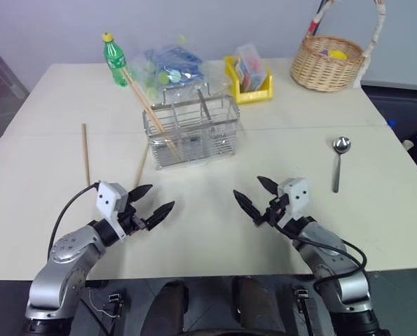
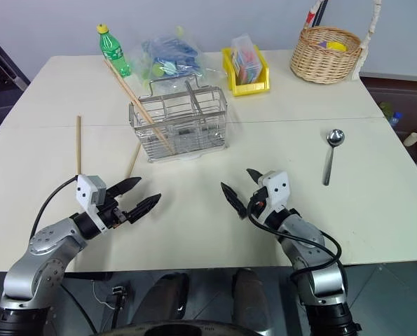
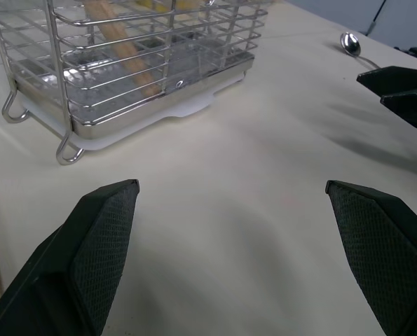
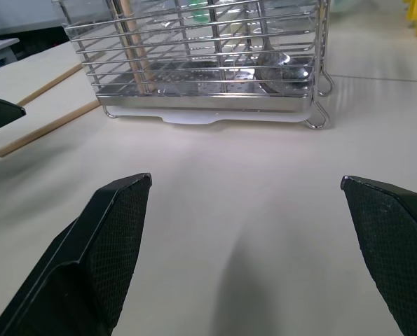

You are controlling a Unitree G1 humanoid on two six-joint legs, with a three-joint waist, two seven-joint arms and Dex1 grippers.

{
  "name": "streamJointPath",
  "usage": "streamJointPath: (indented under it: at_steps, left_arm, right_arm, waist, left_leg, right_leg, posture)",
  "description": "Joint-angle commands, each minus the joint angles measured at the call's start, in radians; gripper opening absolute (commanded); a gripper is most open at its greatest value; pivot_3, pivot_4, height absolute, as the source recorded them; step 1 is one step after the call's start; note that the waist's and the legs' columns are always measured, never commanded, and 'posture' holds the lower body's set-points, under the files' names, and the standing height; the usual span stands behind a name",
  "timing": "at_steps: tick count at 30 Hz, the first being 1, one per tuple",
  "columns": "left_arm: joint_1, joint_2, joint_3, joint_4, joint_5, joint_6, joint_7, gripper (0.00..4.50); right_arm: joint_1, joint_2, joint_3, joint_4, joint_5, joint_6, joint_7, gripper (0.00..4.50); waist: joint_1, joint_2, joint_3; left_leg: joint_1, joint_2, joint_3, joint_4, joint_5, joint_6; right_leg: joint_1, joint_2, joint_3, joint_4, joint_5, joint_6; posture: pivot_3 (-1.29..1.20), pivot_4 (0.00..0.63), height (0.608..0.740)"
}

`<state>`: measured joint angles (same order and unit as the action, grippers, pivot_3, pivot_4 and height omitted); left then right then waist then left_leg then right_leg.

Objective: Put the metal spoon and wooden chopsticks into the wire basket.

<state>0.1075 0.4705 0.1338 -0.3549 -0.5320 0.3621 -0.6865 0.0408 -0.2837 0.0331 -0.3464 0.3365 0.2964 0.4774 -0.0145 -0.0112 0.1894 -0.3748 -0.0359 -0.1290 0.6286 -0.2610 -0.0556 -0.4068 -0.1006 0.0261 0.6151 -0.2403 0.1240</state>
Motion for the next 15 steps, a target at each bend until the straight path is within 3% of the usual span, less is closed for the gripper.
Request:
streamJointPath:
  at_steps: [1,15]
  left_arm:
    - [-0.004,0.005,0.013,-0.037,-0.008,-0.008,0.001,4.50]
    - [-0.008,0.006,0.014,-0.024,-0.003,-0.018,-0.007,4.50]
  right_arm:
    - [-0.009,0.007,-0.003,-0.007,0.000,-0.027,0.002,4.44]
    - [-0.007,0.006,-0.005,-0.005,0.001,-0.030,0.001,4.44]
  waist:
    - [0.000,0.000,0.000]
    - [0.000,0.000,0.000]
  left_leg:
    - [0.000,0.000,0.000,0.000,0.000,0.000]
    - [0.000,0.000,0.000,0.000,0.000,0.000]
  right_leg:
    - [0.000,0.000,0.000,0.000,0.000,0.000]
    - [0.000,0.000,0.000,0.000,0.000,0.000]
  posture:
    - [0.00,0.150,0.740]
    - [0.00,0.150,0.740]
